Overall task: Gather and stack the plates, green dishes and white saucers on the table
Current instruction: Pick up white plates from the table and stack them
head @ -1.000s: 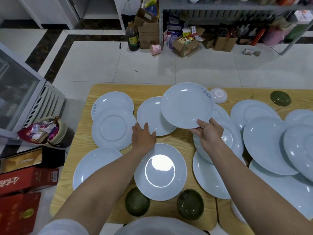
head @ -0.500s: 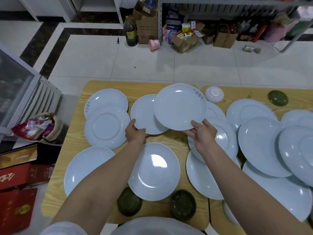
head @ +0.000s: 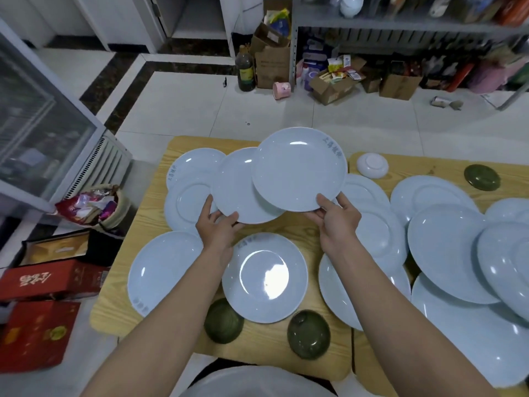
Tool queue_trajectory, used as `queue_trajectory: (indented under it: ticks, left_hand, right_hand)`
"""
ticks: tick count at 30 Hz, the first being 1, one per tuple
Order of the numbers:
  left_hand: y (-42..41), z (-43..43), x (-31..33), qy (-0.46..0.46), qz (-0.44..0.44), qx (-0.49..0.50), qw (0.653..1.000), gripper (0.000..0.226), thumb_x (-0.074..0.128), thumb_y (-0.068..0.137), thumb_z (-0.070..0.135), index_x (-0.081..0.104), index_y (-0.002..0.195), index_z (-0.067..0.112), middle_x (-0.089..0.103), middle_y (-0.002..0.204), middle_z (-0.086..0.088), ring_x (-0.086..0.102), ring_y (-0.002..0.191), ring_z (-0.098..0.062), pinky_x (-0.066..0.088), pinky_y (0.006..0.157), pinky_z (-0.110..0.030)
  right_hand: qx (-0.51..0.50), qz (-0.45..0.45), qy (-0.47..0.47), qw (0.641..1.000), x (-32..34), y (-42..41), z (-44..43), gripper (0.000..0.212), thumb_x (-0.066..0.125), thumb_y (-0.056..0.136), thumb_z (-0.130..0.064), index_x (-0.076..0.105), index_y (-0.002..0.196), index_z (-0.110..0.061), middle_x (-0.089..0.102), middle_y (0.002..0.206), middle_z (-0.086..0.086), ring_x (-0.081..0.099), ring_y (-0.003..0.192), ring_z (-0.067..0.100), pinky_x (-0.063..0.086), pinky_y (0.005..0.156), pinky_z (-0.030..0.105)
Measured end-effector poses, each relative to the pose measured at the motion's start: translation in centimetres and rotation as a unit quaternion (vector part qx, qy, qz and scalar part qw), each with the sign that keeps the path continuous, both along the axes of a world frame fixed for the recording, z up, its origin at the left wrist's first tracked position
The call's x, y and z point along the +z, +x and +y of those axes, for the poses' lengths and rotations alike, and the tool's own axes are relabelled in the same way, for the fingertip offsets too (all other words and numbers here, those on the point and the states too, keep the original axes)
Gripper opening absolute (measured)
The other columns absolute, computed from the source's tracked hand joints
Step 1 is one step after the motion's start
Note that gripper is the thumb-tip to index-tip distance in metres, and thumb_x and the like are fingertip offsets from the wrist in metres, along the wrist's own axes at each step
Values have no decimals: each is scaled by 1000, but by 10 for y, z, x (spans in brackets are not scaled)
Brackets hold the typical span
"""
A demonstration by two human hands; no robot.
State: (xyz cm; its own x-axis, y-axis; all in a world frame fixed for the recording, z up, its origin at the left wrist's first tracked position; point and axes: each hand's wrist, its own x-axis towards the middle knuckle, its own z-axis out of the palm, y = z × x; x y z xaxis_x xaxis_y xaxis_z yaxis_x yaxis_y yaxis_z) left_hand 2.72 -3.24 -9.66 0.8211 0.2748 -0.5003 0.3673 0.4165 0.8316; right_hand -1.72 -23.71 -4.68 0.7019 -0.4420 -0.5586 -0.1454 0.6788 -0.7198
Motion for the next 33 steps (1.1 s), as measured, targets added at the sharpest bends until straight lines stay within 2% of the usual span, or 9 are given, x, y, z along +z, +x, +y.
queue_trajectory:
  ticks: [4, 9, 15, 19, 24, 30, 33]
  left_hand:
    - [-18, 22, 12, 9, -8, 2, 1000, 85, 71, 79, -15, 44, 147, 26, 66, 115, -5, 72, 92, -17, 60, 67, -29]
    - [-37, 60, 23, 5, -36, -16, 999, 83, 71, 80, -14, 42, 148, 25, 65, 115, -7, 71, 96, -21, 60, 68, -30]
    - [-63, 132, 24, -8, -44, -29, 999, 84, 66, 82, -18, 40, 150, 24, 62, 120, -7, 69, 100, -26, 61, 67, -36]
    - [-78, 178, 14, -5, -24, -36, 999, 85, 66, 80, -19, 42, 149, 23, 60, 125, -10, 69, 96, -24, 61, 64, -36]
    - [-91, 222, -4, -11, 2, -47, 999, 87, 70, 77, -19, 43, 148, 24, 58, 130, -13, 68, 100, -28, 61, 65, -36]
    - [-99, 253, -23, -7, 38, -66, 997, 87, 69, 77, -21, 44, 147, 23, 59, 128, -17, 66, 99, -27, 61, 59, -33]
    - [-104, 259, -31, 3, 54, -79, 995, 86, 69, 77, -19, 43, 148, 22, 60, 128, -16, 67, 97, -25, 61, 59, -32]
  right_hand:
    - [11, -18, -4, 1000, 7, -11, 25, 46, 64, 89, 8, 60, 132, -4, 74, 106, 10, 75, 87, 27, 62, 66, 35]
    - [10, -36, -12, 999, 14, -30, 57, 46, 65, 89, 7, 61, 133, -7, 75, 108, 8, 74, 92, 29, 62, 67, 35]
    - [-3, -61, -18, 998, 22, -52, 118, 51, 62, 91, 7, 53, 140, -5, 73, 105, 5, 74, 91, 28, 62, 70, 39]
    - [-3, -52, -11, 999, 20, -64, 160, 53, 61, 92, 7, 49, 142, -3, 71, 107, 6, 73, 93, 31, 62, 73, 43]
    - [-22, -38, 0, 999, 13, -78, 202, 51, 63, 91, 7, 50, 140, -5, 72, 105, 9, 73, 92, 31, 62, 71, 43]
    - [-47, -8, -7, 999, 1, -96, 230, 51, 66, 89, 7, 55, 137, -5, 75, 94, 6, 75, 86, 30, 62, 72, 45]
    - [-50, 8, -15, 999, -2, -103, 237, 53, 65, 89, 7, 54, 139, -5, 74, 98, 6, 75, 83, 29, 62, 74, 47]
